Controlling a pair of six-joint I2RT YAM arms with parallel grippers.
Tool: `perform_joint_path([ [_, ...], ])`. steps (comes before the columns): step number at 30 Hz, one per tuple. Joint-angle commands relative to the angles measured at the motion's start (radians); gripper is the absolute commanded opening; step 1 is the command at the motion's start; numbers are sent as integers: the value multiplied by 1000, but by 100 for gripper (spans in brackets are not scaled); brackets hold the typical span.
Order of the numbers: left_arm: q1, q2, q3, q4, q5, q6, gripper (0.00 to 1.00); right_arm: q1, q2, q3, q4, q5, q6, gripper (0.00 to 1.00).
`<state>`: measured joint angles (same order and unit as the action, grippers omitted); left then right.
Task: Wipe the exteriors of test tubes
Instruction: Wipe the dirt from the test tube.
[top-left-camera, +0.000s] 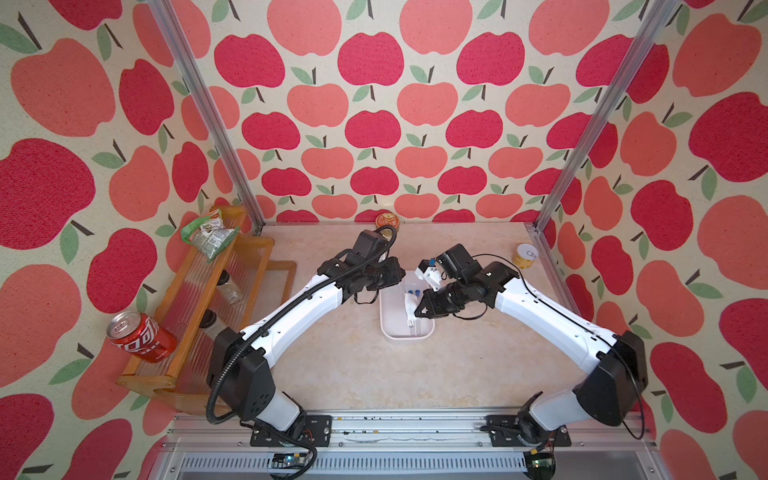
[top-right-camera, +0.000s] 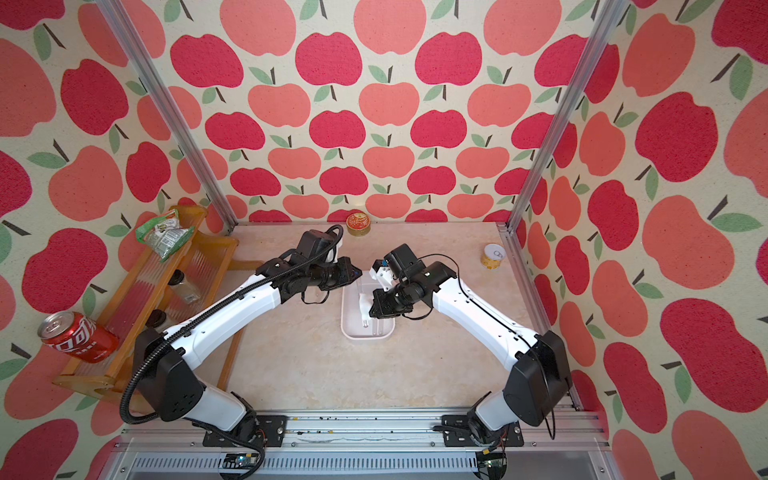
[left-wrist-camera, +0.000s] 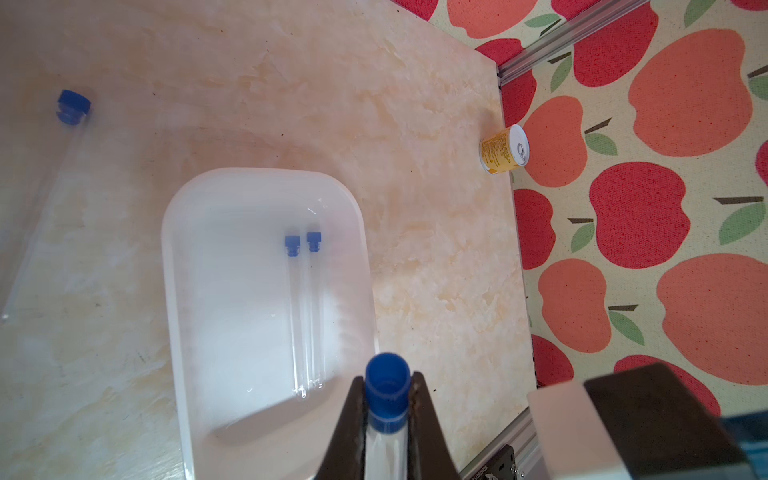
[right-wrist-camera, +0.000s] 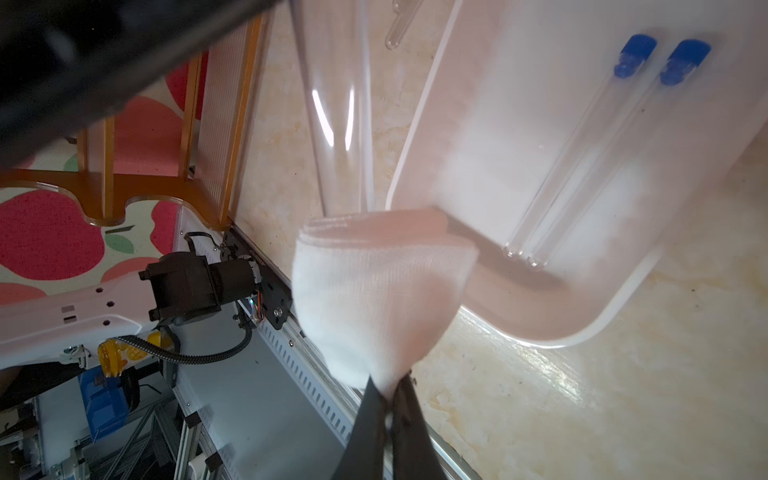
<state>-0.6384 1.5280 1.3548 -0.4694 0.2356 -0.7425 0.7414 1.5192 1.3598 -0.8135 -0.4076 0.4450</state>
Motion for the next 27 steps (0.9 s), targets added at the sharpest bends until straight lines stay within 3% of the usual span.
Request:
perform_joint_path([
  [1,-9,-5,1,9,11,-1,12,-27,54,80,-21,12,-25,0],
  [10,-14,-4,-3,-4,0,2,12,-49,131,173,-21,-23,-40,0],
  [23,16,53,49,-19,10,18,12,36,-79,-128,0,-18,-41,0],
  [27,20,82,74,-38,5,31,12,55,-165,-226,-44,68,-74,0],
])
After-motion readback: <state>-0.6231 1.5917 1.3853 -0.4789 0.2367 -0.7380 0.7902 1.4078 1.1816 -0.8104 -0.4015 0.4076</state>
